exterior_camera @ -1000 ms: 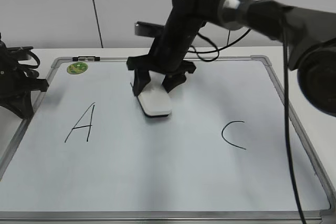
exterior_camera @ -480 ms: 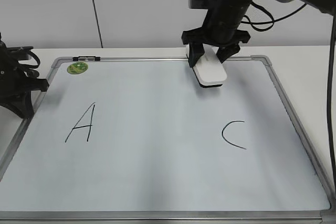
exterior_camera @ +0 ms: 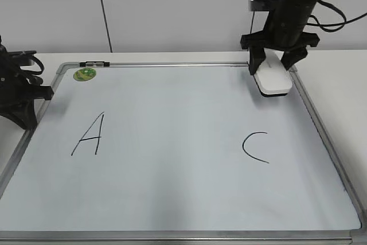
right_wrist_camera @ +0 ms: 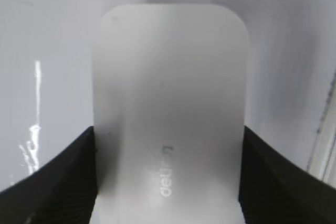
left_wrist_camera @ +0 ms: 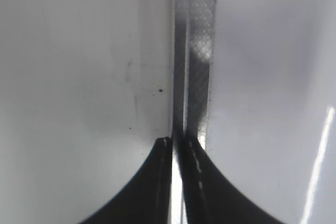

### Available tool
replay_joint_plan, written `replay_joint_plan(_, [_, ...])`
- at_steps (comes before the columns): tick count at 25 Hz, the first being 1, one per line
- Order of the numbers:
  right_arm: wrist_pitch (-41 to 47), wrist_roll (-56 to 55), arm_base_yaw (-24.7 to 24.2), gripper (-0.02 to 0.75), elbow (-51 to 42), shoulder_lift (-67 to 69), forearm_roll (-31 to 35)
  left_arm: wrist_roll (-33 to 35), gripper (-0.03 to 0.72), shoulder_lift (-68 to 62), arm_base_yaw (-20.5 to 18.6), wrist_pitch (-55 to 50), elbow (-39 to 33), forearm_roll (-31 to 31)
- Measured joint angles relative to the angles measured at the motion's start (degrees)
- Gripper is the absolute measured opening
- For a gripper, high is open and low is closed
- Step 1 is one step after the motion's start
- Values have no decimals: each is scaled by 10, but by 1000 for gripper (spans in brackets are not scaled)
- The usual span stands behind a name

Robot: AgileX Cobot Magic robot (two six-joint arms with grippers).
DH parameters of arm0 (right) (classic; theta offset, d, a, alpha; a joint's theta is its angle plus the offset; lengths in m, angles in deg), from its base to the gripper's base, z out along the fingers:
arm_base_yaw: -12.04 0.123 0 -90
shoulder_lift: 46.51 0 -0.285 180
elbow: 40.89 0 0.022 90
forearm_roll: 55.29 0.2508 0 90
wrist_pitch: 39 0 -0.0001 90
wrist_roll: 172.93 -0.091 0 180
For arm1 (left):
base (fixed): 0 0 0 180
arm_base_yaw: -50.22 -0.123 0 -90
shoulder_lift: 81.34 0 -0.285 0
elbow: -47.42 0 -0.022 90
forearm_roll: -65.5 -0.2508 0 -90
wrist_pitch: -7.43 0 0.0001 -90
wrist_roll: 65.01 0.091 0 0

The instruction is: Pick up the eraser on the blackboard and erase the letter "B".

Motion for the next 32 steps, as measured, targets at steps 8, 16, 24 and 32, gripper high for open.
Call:
replay_joint_plan(8, [0, -7, -24, 522, -101, -36, -10, 0, 27, 0, 0, 0, 0, 2])
replay_joint_plan(16, [-1, -16, -45, 522, -187, -79, -14, 0, 27, 0, 0, 0, 0, 2])
replay_joint_plan(24, [-6, -28, -45, 522, -225, -93, -14, 0, 27, -1, 0, 1, 0, 3])
replay_joint_plan(32, [-33, -31, -45, 522, -312, -146, -14, 0, 27, -1, 0, 1, 0, 3])
